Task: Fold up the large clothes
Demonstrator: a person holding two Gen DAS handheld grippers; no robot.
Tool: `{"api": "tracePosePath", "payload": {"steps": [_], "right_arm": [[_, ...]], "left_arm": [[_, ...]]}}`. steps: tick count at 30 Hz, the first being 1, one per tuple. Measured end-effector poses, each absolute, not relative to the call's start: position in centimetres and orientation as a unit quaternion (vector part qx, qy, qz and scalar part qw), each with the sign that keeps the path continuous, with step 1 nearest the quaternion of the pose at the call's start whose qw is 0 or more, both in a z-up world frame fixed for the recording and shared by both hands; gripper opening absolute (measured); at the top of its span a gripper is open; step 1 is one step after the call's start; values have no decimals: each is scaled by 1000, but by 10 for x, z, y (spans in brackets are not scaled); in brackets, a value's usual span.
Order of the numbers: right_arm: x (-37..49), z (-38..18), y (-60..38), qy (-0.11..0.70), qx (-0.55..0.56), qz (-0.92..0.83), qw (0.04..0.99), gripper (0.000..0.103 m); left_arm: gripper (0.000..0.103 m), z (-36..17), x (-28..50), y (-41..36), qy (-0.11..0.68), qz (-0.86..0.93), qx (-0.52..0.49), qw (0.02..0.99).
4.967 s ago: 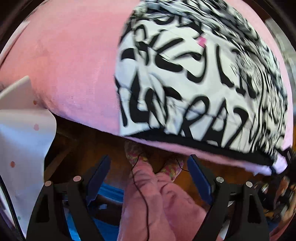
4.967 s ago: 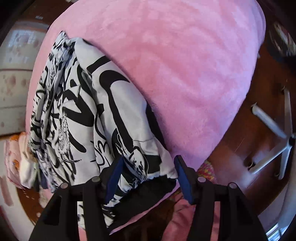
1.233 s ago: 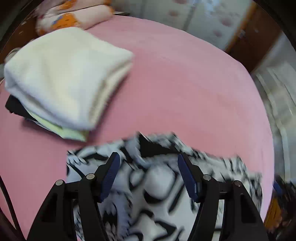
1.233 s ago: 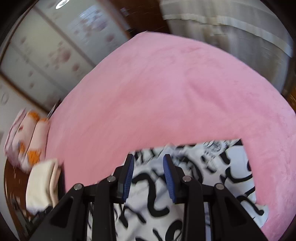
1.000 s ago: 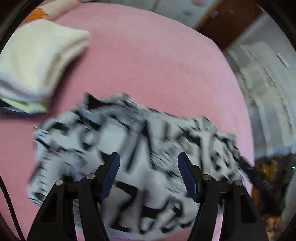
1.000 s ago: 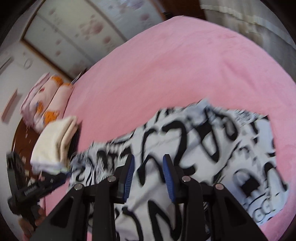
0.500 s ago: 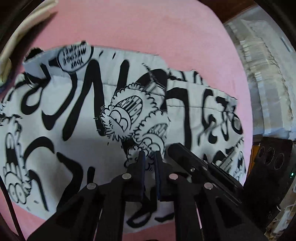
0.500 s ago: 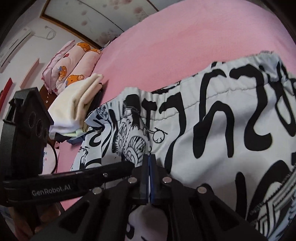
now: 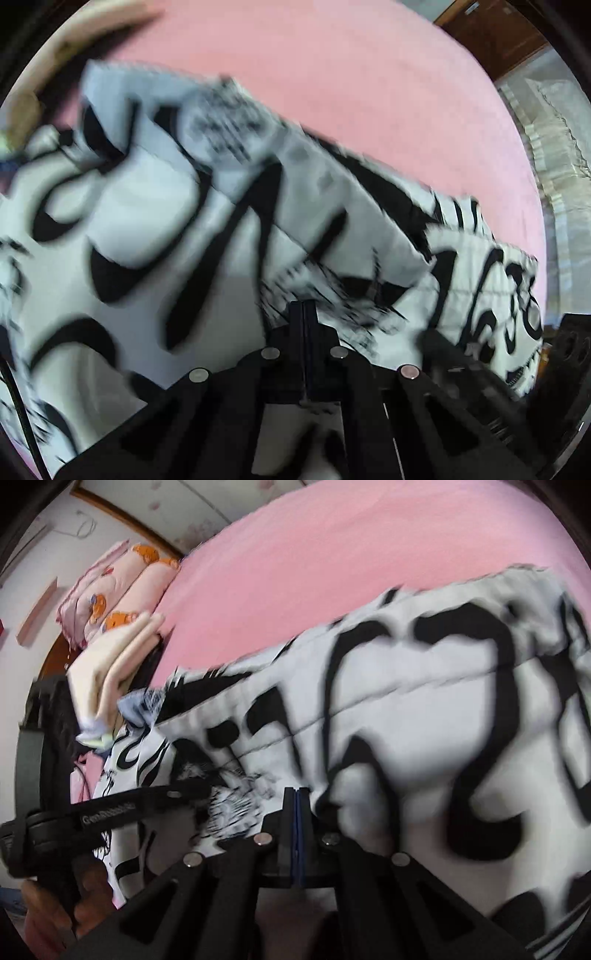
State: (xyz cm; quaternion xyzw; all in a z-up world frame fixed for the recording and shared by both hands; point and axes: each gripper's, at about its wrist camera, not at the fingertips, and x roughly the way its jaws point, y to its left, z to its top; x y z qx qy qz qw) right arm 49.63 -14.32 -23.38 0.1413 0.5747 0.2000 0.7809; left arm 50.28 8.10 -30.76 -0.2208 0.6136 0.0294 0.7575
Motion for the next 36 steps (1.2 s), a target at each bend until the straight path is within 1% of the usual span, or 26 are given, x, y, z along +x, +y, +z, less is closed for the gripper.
{"api": "tracePosePath", "payload": {"steps": [3,6,12,15,18,21,24,27,29,33,36], "right_arm": [[501,-231,-171,567,160,199,783,0],[502,-225,-187,555,151,187,796,0],[498,-223,-234,544,164,116,815,0],[495,-223,-258,547,164,92,815,0],[488,-216,-268,543,129,68,827,0],[479,-204,-285,524,88,-10,847,0],[473,-203,-316,524,129,-47,840,0],[471,-196,-313,521,104,-53,846,0],[465,-182,-299,501,98,-68,857,0],[435,-151,-292,443,175,-69,876,0],[416,-142,-268,442,207,-57,871,0]], "left_arm": [[1,-303,505,97,601,63,-179,776],[1,-304,508,116,592,84,-165,784],[1,-313,495,159,586,112,-184,781],[1,-315,484,186,586,150,-165,779],[1,-317,474,206,578,160,-182,779],[1,-318,463,218,576,192,-164,778],[1,-319,450,236,570,200,-181,776],[1,-314,446,241,571,197,-175,777],[1,-304,442,248,573,193,-174,777],[1,-286,430,225,561,169,-207,784],[1,-265,410,216,543,127,-240,794]]}}
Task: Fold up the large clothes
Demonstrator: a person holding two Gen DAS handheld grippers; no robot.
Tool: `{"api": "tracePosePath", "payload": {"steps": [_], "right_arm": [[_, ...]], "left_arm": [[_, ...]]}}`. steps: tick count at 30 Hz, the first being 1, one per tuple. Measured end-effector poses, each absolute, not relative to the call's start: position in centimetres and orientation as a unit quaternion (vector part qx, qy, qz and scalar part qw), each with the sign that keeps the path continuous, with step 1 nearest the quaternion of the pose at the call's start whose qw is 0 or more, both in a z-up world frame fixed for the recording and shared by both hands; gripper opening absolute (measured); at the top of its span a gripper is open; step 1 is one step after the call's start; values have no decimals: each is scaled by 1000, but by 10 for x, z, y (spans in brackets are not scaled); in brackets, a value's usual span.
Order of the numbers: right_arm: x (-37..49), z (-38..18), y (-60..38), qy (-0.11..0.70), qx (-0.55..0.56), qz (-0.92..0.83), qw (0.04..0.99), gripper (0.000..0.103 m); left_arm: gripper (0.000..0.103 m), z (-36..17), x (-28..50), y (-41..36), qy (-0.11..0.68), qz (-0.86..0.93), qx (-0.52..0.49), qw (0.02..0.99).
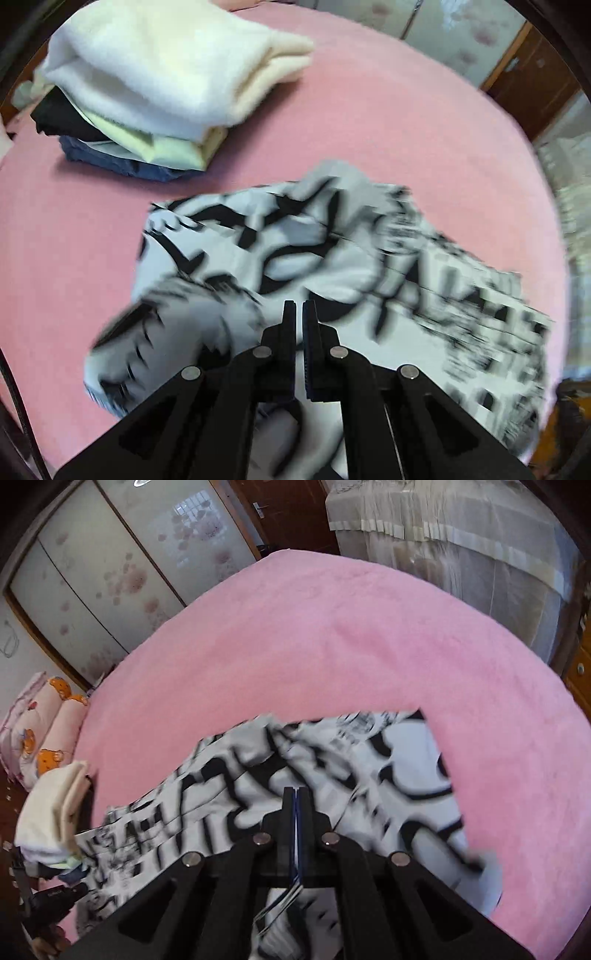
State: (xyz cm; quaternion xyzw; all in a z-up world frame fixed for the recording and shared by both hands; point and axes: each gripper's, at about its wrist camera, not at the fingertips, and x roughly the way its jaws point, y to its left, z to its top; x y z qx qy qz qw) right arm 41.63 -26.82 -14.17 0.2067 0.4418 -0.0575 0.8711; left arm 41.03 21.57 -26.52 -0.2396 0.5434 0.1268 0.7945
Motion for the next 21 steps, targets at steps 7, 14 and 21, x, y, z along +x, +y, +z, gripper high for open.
{"api": "tracePosePath", "payload": {"steps": [7,14,21], "right_arm": [[363,-150,-193,482,226,99,841,0],[346,-175,-126,540,162,205,800,0],[372,-213,-125,583,144,209,772,0]], "left_arm": [[1,-227,380,139,553,-17,-242,797],[1,-249,355,72,596,-89,-220,767],[1,-306,358,52,621,-59,-251,740]]}}
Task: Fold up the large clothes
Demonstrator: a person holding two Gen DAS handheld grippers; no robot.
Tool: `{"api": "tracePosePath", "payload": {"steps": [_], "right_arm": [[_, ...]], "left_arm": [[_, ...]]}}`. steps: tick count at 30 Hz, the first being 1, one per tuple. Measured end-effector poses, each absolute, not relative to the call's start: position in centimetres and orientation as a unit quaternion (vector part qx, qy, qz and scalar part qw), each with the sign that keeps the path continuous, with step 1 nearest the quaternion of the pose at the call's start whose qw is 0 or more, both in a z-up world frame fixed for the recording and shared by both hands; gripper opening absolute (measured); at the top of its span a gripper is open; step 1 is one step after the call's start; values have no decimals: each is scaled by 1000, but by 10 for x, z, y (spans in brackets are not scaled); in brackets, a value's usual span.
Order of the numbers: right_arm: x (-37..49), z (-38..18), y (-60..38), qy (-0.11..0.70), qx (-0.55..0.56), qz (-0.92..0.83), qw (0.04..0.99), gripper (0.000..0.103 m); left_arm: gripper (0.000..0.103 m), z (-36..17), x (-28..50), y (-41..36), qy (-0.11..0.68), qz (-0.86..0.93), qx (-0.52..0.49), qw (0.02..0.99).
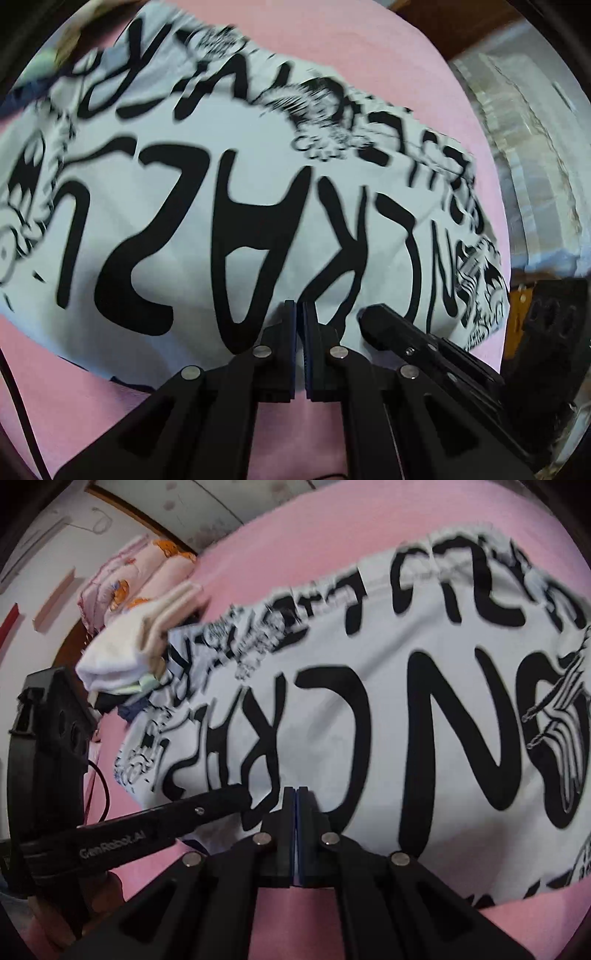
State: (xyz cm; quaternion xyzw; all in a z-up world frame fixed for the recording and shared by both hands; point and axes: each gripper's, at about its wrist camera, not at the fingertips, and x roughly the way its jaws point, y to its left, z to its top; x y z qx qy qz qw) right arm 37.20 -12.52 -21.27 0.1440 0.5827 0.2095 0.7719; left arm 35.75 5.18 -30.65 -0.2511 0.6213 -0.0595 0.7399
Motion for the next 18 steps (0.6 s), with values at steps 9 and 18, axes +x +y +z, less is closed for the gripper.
{"api": "tracePosePath", "payload": {"steps": [9,18], "right_arm": [[377,-211,-180,567,89,166,802,0],[384,-199,-324,547,139,-18,825,0]], "left_arm": [[1,-323,347,104,604,57,-244,756],[1,-321,336,162,578,133,-249,766]]}}
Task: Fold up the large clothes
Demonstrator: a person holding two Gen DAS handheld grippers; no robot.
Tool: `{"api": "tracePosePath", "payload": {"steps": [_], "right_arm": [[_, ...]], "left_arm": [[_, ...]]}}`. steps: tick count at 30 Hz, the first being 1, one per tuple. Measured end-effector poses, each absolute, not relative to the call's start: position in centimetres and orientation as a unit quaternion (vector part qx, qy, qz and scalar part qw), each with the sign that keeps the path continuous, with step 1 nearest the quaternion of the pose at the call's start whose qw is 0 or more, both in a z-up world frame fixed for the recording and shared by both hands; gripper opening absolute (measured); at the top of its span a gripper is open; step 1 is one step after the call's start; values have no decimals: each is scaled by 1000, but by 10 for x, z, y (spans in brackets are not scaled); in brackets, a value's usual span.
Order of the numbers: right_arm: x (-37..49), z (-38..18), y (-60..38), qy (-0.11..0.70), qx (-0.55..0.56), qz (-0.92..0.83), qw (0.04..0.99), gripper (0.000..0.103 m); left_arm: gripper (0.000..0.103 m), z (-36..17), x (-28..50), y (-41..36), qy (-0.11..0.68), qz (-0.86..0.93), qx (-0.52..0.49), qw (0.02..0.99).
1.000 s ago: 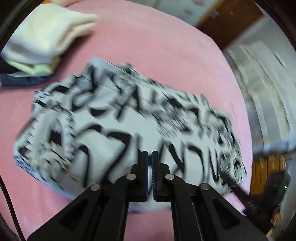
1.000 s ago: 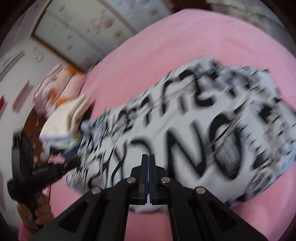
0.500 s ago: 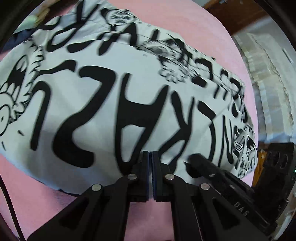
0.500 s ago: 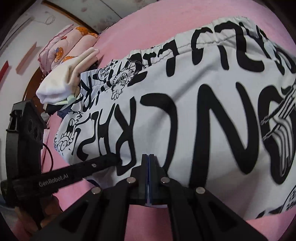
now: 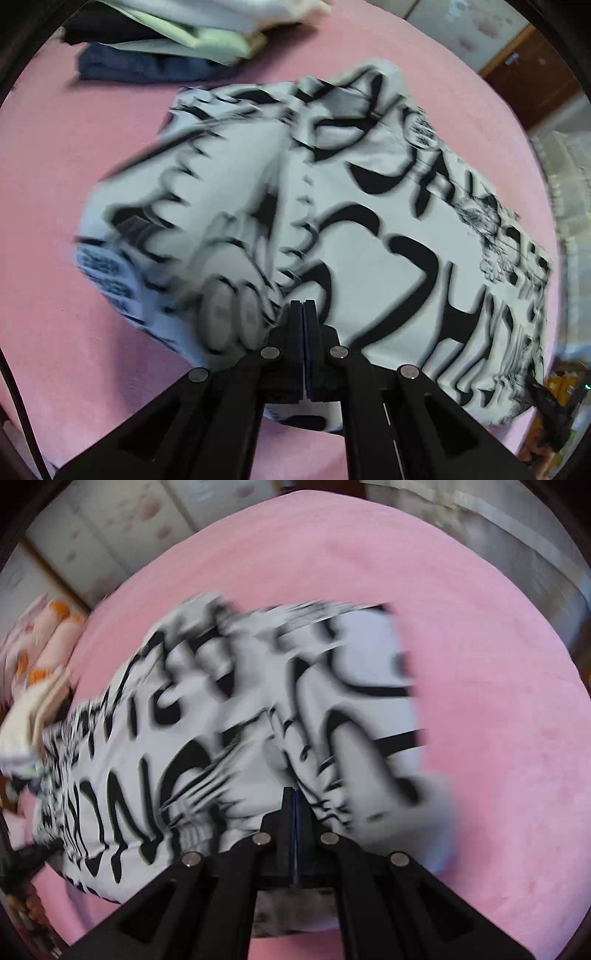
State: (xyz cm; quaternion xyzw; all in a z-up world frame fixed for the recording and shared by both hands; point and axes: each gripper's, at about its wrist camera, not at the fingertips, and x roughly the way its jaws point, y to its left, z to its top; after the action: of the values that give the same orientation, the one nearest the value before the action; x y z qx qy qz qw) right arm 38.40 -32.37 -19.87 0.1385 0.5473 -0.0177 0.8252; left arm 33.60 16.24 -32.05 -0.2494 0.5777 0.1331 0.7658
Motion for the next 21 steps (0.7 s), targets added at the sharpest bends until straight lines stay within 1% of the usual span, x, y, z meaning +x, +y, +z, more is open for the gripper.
{"api": "tracePosePath", "payload": {"steps": [5,7,11,14,17,21], "right_arm": [[380,-192,-341,545,81,-65,832,0],[380,-194,-347,546,107,-68,828,0],[383,-188,-339,546,77,-83,830,0],[386,-171,-327,536,80,-89,835,0],[387,-152,-315,517,117,-73,845,0],[390,-125,-282,502,148,-19,852,0]], "left_arm": [[1,-316,332,169,582,188,-181,770],[1,-320,330,174,589,199,-176,764],[1,-321,324,185,588,211,-170,762],[1,-312,326,174,580,224,-161,766],[1,-291,315,162,565,218,-170,778],[1,-274,299,154,554,189,-229,778]]}}
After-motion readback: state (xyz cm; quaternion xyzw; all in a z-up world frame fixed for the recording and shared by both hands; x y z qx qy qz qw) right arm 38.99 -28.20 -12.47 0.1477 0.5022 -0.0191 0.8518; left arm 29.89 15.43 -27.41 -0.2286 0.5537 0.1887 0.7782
